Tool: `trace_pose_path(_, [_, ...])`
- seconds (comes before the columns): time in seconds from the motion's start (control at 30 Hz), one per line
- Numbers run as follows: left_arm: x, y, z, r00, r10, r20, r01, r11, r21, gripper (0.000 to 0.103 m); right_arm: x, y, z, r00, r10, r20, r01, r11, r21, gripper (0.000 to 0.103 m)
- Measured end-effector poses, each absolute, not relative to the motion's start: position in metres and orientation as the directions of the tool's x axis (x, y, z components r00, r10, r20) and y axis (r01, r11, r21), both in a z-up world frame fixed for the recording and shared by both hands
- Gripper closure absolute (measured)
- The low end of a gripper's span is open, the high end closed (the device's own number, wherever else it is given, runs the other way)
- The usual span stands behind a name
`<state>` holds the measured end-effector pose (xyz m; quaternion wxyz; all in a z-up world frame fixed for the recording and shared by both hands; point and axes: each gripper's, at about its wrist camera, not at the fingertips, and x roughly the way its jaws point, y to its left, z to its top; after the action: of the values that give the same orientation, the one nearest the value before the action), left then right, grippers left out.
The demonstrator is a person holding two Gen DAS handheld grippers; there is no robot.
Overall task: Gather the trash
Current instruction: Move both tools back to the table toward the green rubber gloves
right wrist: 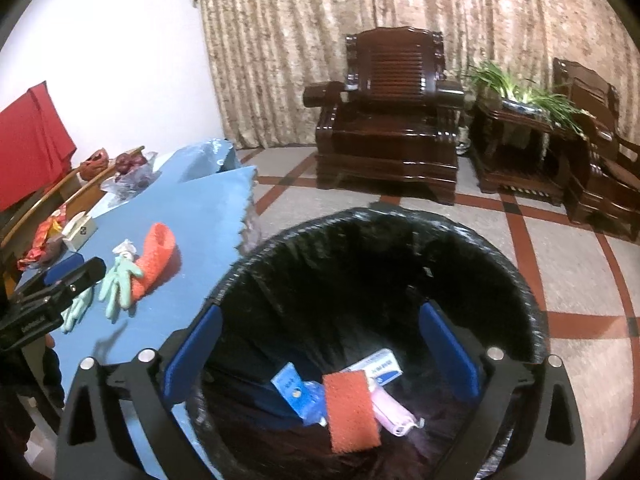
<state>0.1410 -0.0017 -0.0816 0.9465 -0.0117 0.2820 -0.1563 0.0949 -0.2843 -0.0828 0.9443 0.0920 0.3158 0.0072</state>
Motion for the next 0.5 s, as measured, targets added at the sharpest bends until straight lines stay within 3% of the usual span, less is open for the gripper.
trace_pose_path(0.5, [0.134, 0.089, -0.079, 0.84, -0.148, -0.523, 0.112, 0.989, -0.1, 0.012, 0.136, -0.192, -0.071, 0.806, 0.19, -0.561, -0.135, 0.981, 0.138, 0.006])
